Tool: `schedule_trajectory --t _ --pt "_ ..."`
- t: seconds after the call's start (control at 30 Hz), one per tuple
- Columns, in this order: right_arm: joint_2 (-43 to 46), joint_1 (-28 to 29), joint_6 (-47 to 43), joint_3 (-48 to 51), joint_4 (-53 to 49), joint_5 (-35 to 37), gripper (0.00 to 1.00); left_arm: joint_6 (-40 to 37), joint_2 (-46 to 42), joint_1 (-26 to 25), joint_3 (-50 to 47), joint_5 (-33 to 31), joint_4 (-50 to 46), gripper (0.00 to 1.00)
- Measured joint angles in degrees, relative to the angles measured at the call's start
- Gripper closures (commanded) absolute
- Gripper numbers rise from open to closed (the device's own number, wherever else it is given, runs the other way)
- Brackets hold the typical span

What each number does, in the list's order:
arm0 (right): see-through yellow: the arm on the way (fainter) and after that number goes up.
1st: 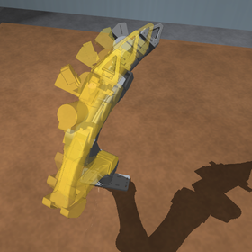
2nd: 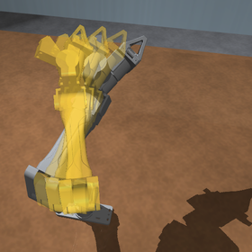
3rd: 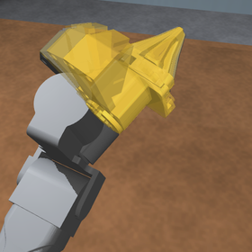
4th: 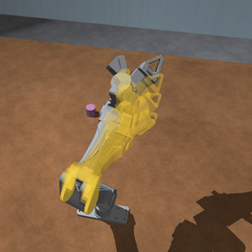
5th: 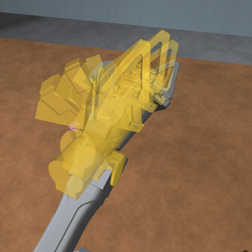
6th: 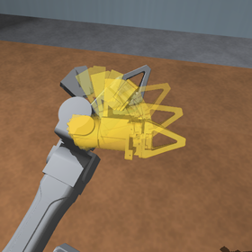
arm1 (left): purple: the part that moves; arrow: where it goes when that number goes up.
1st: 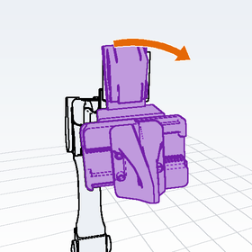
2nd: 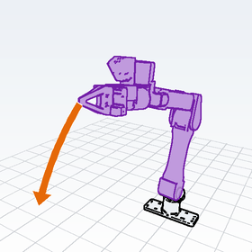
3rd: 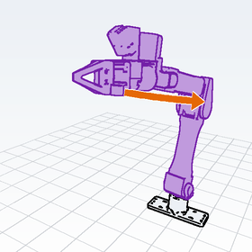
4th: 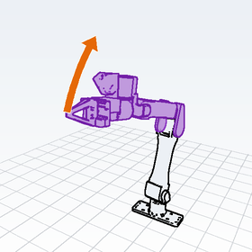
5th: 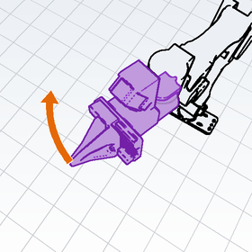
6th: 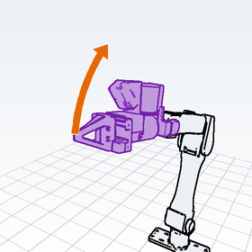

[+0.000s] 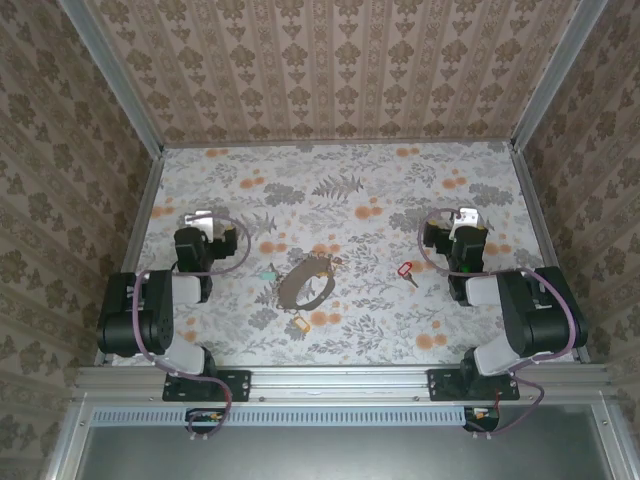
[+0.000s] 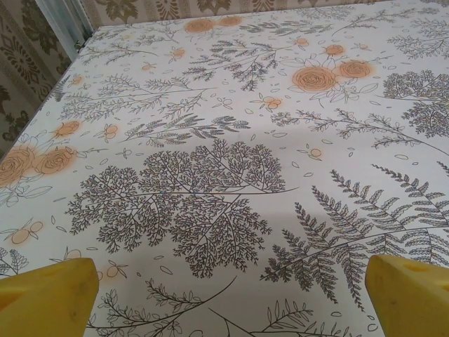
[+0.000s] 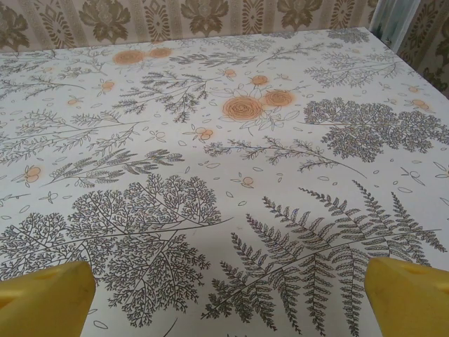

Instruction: Put the keys on the keyring

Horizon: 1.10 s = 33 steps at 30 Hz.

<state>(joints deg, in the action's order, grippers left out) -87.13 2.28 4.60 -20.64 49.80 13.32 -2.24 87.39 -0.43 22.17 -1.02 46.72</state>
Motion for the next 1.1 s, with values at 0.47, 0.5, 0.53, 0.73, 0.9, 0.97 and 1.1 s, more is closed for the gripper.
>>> schedule_trajectory --t 0.47,0.5,0.53,0.73,0.9,0.97,1.1 --pt "0.0 0.0 0.0 0.0 0.0 0.0 0.0 0.0 0.0 0.02 0.0 0.07 0.0 0.0" --pt "0.0 0.0 0.02 0.0 0.0 0.0 0.0 0.0 0.0 0.02 0.0 0.24 0.0 0.0" --pt "0.0 0.0 0.02 -0.02 0.0 0.0 0.0 0.0 0.0 0.09 0.0 0.44 0.0 0.0" --pt "0.0 0.0 0.0 -0.07 0.0 0.0 0.0 0.02 0.0 0.13 0.0 1.57 0.02 0.0" --pt "0.0 0.0 0.02 -0.28 0.0 0.0 0.0 0.02 0.0 0.13 0.0 1.97 0.02 0.0" --pt "0.0 0.02 0.02 -0.28 0.0 0.26 0.0 0.0 0.0 0.13 0.09 1.97 -0.17 0.0" --pt "1.25 1.4 -1.11 -0.26 -0.48 3.19 0.0 0.07 -4.9 -0.98 6.14 0.44 -15.02 0.0"
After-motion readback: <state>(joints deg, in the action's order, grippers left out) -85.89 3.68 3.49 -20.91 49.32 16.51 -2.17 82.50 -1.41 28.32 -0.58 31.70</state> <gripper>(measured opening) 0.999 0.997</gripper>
